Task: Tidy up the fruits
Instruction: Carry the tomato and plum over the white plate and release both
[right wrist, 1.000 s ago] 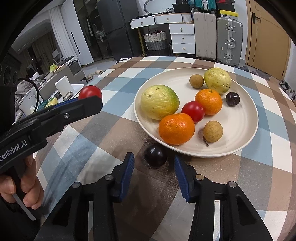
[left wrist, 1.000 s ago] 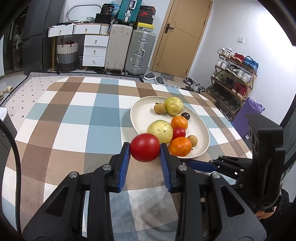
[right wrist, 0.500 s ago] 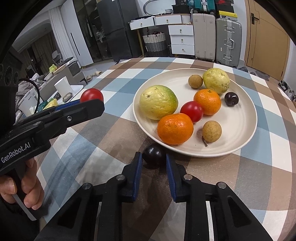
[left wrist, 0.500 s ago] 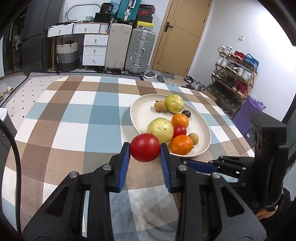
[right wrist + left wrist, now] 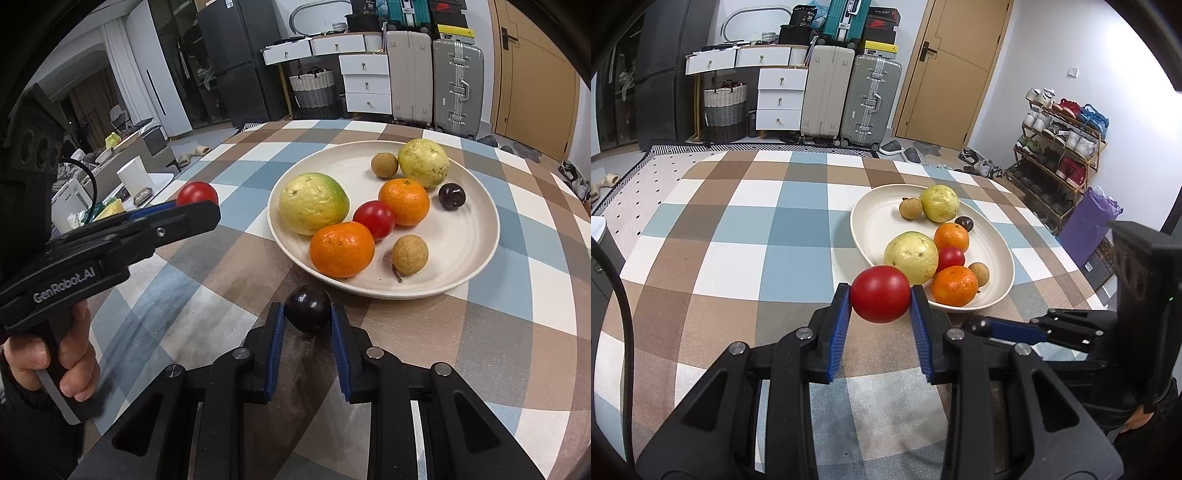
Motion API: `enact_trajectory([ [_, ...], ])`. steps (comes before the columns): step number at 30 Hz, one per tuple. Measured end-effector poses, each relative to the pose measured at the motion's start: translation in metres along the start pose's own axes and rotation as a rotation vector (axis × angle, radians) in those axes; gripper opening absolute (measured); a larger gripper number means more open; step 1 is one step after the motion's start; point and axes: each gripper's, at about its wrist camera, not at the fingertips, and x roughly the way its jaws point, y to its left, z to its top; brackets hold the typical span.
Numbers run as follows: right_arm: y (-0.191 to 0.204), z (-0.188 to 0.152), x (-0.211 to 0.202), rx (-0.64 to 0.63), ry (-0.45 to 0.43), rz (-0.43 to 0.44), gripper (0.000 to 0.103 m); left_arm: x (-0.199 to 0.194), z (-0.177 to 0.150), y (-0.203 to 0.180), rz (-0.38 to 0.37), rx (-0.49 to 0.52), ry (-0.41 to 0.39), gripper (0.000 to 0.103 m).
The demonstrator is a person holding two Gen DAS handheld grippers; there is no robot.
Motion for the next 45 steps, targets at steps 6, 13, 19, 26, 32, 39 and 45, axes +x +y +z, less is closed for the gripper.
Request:
enact_trajectory([
  [6,-0.009,0.0,-0.02,0.006,-0.052,0.004,0.026,0.002,-0.002,-0.001,0.001,0.003,0.002,0.029],
  [13,-0.025,0.007,-0.043,0.017,-0.133,-0.005,0.026,0.003,-0.003,-0.005,-0.002,0.018,-0.008,0.029],
  [19,-0.041,0.019,-0.057,0.026,-0.197,-0.027,0.026,0.002,-0.001,-0.009,-0.009,0.023,-0.019,0.029],
  [26,-0.059,0.024,-0.064,0.038,-0.239,-0.044,0.026,0.0,0.002,-0.016,-0.001,0.045,-0.027,0.029],
  [32,-0.07,0.025,-0.063,0.042,-0.242,-0.049,0.026,0.001,0.011,-0.03,-0.011,0.065,-0.04,0.029],
  [39,-0.078,0.029,-0.058,0.054,-0.245,-0.045,0.026,0.017,0.025,-0.053,-0.026,0.099,-0.042,0.029],
  [45,-0.087,0.027,-0.05,0.077,-0.252,-0.045,0.026,0.028,0.035,-0.065,-0.044,0.127,-0.061,0.029],
])
